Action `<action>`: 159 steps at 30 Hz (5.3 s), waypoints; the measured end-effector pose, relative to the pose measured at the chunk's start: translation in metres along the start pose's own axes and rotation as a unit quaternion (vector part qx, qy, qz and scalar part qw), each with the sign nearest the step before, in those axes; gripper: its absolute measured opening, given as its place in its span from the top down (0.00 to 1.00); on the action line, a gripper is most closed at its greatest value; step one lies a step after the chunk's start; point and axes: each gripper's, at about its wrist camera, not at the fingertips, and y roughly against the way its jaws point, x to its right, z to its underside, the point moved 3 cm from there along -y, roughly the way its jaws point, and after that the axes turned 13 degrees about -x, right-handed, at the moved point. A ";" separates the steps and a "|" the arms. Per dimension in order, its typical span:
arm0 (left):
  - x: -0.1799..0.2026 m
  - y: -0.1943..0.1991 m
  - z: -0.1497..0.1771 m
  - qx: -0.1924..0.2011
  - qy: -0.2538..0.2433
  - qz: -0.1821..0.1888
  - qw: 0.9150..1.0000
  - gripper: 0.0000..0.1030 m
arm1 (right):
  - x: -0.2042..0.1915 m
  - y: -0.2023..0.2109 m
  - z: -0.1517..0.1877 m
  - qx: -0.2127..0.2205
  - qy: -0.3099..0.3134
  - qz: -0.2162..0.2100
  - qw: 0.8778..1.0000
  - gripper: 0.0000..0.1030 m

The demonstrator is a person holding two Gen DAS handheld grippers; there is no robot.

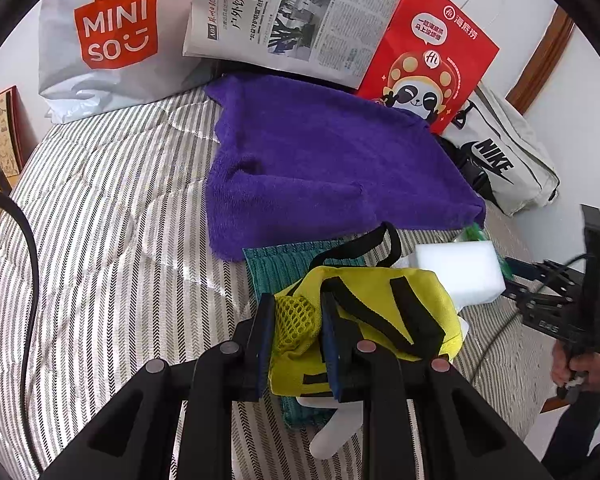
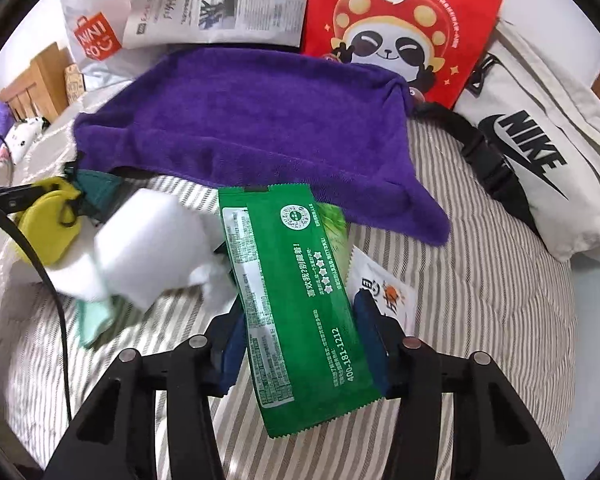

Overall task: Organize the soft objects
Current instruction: 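Carry the pouch and the green packet over the purple towel with both tools, then lower the pouch and green packet onto the purple towel and open both tools, then grasp the white glove with the left tool while the right tool moves toward the sauce packet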

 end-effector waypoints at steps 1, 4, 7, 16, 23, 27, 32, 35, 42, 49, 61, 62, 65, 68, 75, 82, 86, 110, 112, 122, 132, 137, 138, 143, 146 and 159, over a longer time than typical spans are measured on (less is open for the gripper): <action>0.000 0.000 0.000 0.001 -0.001 -0.001 1.000 0.79 | 0.000 0.004 0.003 0.001 0.001 -0.004 1.000 0.51; 0.000 0.001 0.000 0.002 0.003 0.002 1.000 0.79 | 0.000 0.018 0.015 0.002 -0.001 -0.026 1.000 0.51; 0.001 0.001 -0.001 0.004 0.005 0.005 1.000 0.79 | -0.001 0.024 0.025 0.000 -0.008 -0.036 0.999 0.51; 0.004 0.016 0.002 0.015 0.001 0.010 1.000 0.79 | 0.014 0.026 0.031 -0.003 -0.056 -0.042 0.998 0.51; 0.010 0.035 -0.002 0.031 -0.003 0.018 0.999 0.79 | 0.011 0.037 0.020 0.014 -0.056 -0.052 0.997 0.51; 0.014 0.042 -0.006 0.036 -0.008 0.019 0.999 0.79 | 0.011 0.044 0.011 0.021 -0.057 -0.048 0.997 0.51; 0.021 0.049 -0.018 0.043 -0.015 0.020 0.999 0.79 | 0.014 0.048 -0.005 0.030 -0.062 -0.054 0.996 0.51; 0.023 0.050 -0.027 0.045 -0.019 0.019 0.999 0.79 | 0.019 0.048 -0.015 0.034 -0.069 -0.054 0.996 0.51; 0.025 0.049 -0.054 0.045 -0.022 0.010 0.999 0.79 | 0.029 0.039 -0.047 0.038 -0.076 -0.053 0.995 0.51; 0.018 0.041 -0.090 0.048 -0.013 0.002 0.999 0.79 | 0.044 0.026 -0.083 0.036 -0.089 -0.047 0.994 0.51; -0.004 -0.002 -0.148 0.030 0.009 -0.018 0.999 0.79 | 0.061 -0.019 -0.153 0.021 -0.114 -0.029 0.993 0.51; -0.006 -0.006 -0.153 0.028 0.011 -0.017 0.999 0.79 | 0.061 -0.022 -0.156 0.020 -0.114 -0.028 0.993 0.51; -0.007 -0.016 -0.165 0.023 0.012 -0.020 0.999 0.79 | 0.060 -0.035 -0.171 0.015 -0.113 -0.017 0.993 0.51; -0.008 -0.027 -0.176 0.017 0.009 -0.028 0.999 0.79 | 0.058 -0.049 -0.182 0.002 -0.114 -0.010 0.993 0.51; -0.014 -0.048 -0.200 0.007 0.007 -0.032 0.999 0.79 | 0.051 -0.072 -0.197 -0.017 -0.101 0.006 0.995 0.51; -0.017 -0.069 -0.213 0.005 0.008 -0.052 0.999 0.79 | 0.052 -0.087 -0.204 -0.028 -0.102 0.007 0.994 0.51; -0.015 -0.080 -0.215 0.004 0.003 -0.065 0.998 0.79 | 0.053 -0.087 -0.208 -0.027 -0.100 0.001 0.995 0.51; 0.002 -0.050 -0.183 0.002 -0.007 -0.061 0.998 0.45 | 0.060 -0.067 -0.190 -0.026 -0.086 -0.046 0.995 0.25; 0.004 -0.042 -0.178 0.005 -0.006 -0.057 0.998 0.45 | 0.058 -0.057 -0.181 -0.020 -0.089 -0.044 0.995 0.25; 0.029 -0.001 -0.110 0.013 -0.029 -0.057 0.998 0.42 | 0.046 0.015 -0.106 0.021 -0.101 -0.054 0.993 0.25; 0.052 0.000 -0.017 0.004 -0.069 -0.006 0.998 0.24 | 0.026 0.041 -0.043 0.030 -0.111 -0.065 0.991 0.25; 0.070 -0.019 0.003 -0.012 -0.097 -0.017 0.995 0.20 | 0.023 0.044 -0.016 0.031 -0.119 -0.068 0.990 0.25; 0.073 -0.023 0.006 -0.017 -0.103 -0.020 0.994 0.20 | 0.022 0.046 -0.010 0.032 -0.122 -0.070 0.990 0.25; 0.097 -0.039 0.023 -0.025 -0.165 -0.069 0.984 0.13 | 0.025 0.048 0.011 0.029 -0.133 -0.074 0.988 0.25; 0.112 -0.047 0.029 -0.024 -0.194 -0.096 0.976 0.12 | 0.029 0.046 0.018 0.025 -0.141 -0.073 0.987 0.25; 0.130 -0.044 0.033 -0.009 -0.236 -0.085 0.968 0.69 | 0.049 0.030 0.037 0.009 -0.170 -0.067 0.983 0.25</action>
